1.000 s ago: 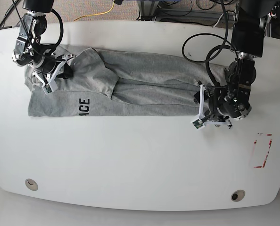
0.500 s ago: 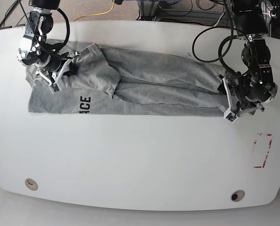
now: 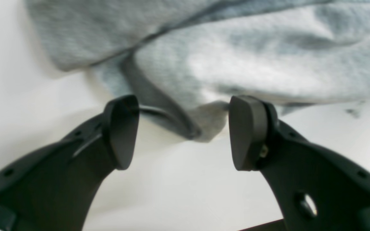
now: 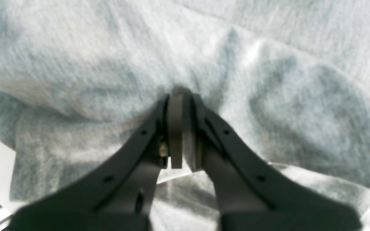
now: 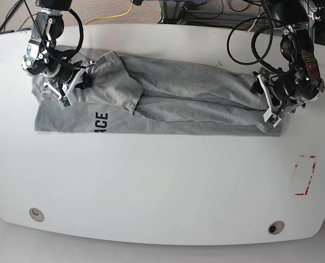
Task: Layout the t-shirt on the table in an organized manner, then fold the t-shirt properly
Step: 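Hold the shirt ends with both grippers and smooth it flat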
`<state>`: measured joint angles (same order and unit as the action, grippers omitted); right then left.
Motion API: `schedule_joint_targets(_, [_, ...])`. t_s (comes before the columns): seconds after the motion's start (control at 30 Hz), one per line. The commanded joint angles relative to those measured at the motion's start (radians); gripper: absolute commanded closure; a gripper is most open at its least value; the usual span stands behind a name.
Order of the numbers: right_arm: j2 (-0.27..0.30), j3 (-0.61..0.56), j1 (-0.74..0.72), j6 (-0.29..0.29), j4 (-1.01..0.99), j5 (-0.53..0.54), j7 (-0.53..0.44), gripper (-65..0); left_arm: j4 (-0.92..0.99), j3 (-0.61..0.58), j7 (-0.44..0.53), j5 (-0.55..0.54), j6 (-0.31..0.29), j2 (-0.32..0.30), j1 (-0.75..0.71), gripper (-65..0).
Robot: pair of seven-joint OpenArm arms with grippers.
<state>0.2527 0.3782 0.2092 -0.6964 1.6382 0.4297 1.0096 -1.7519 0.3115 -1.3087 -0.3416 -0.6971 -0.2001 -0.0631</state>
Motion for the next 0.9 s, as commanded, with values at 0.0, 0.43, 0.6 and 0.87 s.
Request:
schedule_joint_targets(0.0, [0.004, 0.0, -0.001, -0.002, 0.01, 0.001, 0.012, -4.9, -0.015, 0.002, 0.016, -0.012, -0.001, -0.008, 0.021, -41.1])
schedule_joint_targets(0.43, [0.004, 0.0, -0.001, -0.002, 0.009, 0.001, 0.012, -4.9, 0.148, 0.002, 0.057, -0.011, -0.001, -0.017, 0.082, -40.8])
schedule_joint_targets(0.6, [0.006, 0.0, -0.001, -0.002, 0.009, 0.001, 0.012, -4.9, 0.129, 0.002, 0.054, -0.015, -0.001, -0.042, 0.076, -40.7])
schedule_joint_targets(0.87, [0.004, 0.0, -0.001, -0.002, 0.009, 0.001, 0.012, -4.9, 0.137, 0.004, 0.054, -0.014, -0.001, -0.083, 0.062, -31.7])
